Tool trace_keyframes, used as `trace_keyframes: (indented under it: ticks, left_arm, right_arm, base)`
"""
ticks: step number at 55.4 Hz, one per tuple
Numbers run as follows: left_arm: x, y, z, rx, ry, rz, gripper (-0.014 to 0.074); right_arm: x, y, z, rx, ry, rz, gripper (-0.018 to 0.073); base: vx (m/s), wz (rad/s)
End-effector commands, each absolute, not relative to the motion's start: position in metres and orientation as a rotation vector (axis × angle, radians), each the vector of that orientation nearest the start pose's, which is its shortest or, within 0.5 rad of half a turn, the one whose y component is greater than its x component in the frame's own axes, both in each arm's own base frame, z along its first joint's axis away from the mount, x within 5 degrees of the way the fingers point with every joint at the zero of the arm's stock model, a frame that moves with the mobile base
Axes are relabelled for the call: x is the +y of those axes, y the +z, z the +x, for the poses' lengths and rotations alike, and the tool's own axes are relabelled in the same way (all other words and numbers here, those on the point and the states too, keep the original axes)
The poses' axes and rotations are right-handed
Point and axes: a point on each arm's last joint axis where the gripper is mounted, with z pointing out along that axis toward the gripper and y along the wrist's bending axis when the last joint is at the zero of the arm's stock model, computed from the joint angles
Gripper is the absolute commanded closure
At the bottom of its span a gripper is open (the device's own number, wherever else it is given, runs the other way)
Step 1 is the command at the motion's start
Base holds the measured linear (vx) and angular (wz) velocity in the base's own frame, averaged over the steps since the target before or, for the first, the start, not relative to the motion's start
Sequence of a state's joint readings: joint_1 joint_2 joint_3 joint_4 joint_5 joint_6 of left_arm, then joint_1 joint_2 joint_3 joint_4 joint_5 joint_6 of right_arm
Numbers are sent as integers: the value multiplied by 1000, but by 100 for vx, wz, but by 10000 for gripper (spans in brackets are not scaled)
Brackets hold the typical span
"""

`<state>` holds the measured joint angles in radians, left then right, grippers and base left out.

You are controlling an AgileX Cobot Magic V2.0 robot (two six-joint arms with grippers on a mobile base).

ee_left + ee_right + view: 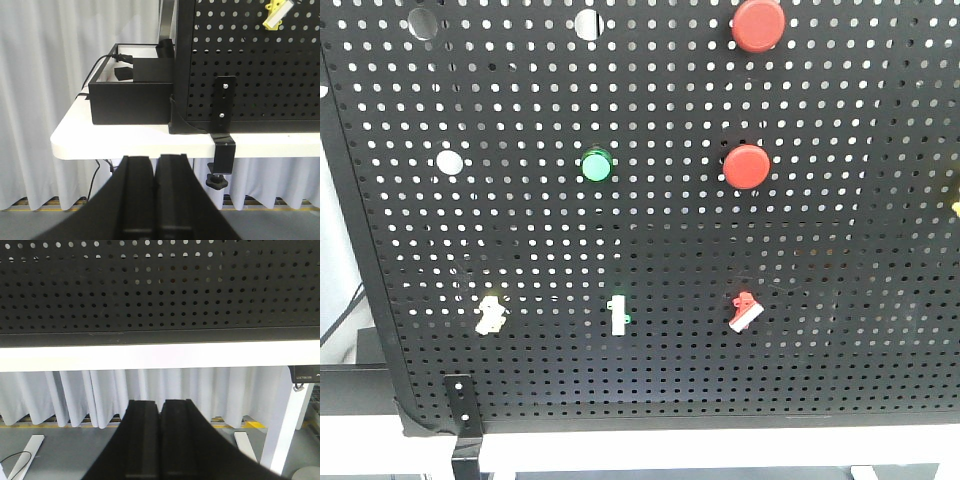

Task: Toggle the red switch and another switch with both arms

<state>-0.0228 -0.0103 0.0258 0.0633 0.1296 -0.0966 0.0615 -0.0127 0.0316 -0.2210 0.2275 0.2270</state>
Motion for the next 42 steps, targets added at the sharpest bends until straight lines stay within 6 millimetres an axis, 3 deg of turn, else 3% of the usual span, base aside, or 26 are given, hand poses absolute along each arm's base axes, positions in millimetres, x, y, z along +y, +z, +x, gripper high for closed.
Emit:
trace_keyframes:
  ticks: [1,42]
  left_arm:
    - [-1,194,57,1566,-56,-23,594]
    - [-1,194,57,1566,-56,-23,594]
  right_arm:
    - [0,189,56,1643,3,-31,566]
    - [0,189,56,1643,3,-31,566]
  base:
    - [0,0]
    - [0,0]
